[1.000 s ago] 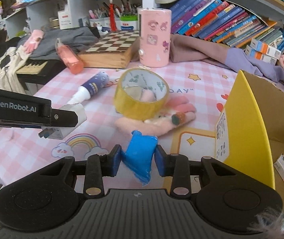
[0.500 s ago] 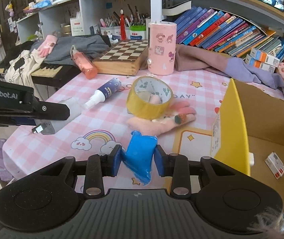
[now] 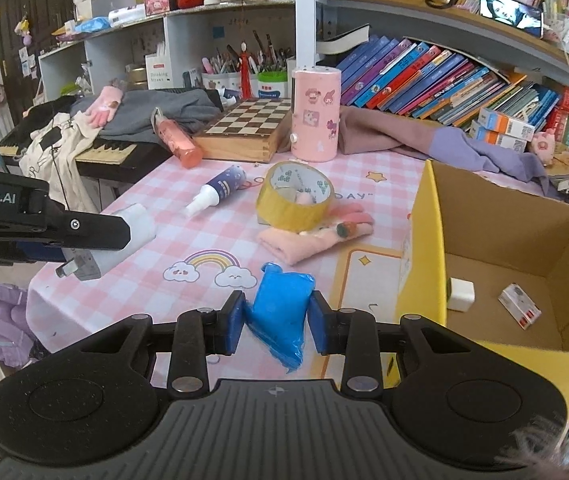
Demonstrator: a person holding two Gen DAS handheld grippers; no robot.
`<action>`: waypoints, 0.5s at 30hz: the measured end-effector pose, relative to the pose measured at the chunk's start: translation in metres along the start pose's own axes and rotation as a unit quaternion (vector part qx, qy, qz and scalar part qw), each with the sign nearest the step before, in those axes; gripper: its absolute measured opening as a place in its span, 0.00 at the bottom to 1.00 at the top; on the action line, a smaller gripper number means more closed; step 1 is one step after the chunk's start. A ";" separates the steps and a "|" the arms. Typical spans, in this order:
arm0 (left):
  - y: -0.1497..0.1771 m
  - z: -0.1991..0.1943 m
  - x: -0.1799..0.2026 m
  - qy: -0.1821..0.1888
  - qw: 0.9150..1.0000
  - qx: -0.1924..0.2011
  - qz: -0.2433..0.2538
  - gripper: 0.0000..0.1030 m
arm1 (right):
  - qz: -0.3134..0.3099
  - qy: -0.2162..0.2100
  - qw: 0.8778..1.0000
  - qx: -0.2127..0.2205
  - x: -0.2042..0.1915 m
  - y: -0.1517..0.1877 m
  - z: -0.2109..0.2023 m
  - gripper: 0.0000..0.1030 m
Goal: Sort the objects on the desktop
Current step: 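Lift the charger and blue object and carry both toward the yellow box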
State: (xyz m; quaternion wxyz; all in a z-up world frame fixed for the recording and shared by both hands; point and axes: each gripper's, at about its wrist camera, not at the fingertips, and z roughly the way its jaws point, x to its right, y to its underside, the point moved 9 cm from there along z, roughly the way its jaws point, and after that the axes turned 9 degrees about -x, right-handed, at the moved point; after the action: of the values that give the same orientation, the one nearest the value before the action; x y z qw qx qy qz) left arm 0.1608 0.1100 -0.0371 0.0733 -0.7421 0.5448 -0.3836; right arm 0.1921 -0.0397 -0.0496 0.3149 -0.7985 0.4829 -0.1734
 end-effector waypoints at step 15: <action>0.043 -0.039 0.020 0.038 0.999 -0.001 0.018 0.41 | 0.049 0.003 0.999 -0.012 0.001 0.047 -0.054 0.30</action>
State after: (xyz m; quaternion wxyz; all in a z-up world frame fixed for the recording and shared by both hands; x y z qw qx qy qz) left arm 0.1054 0.0875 -0.0224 0.0592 -0.7169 0.5611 -0.4095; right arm 0.1300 -0.0745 -0.0407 0.3120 -0.7769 0.5246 -0.1542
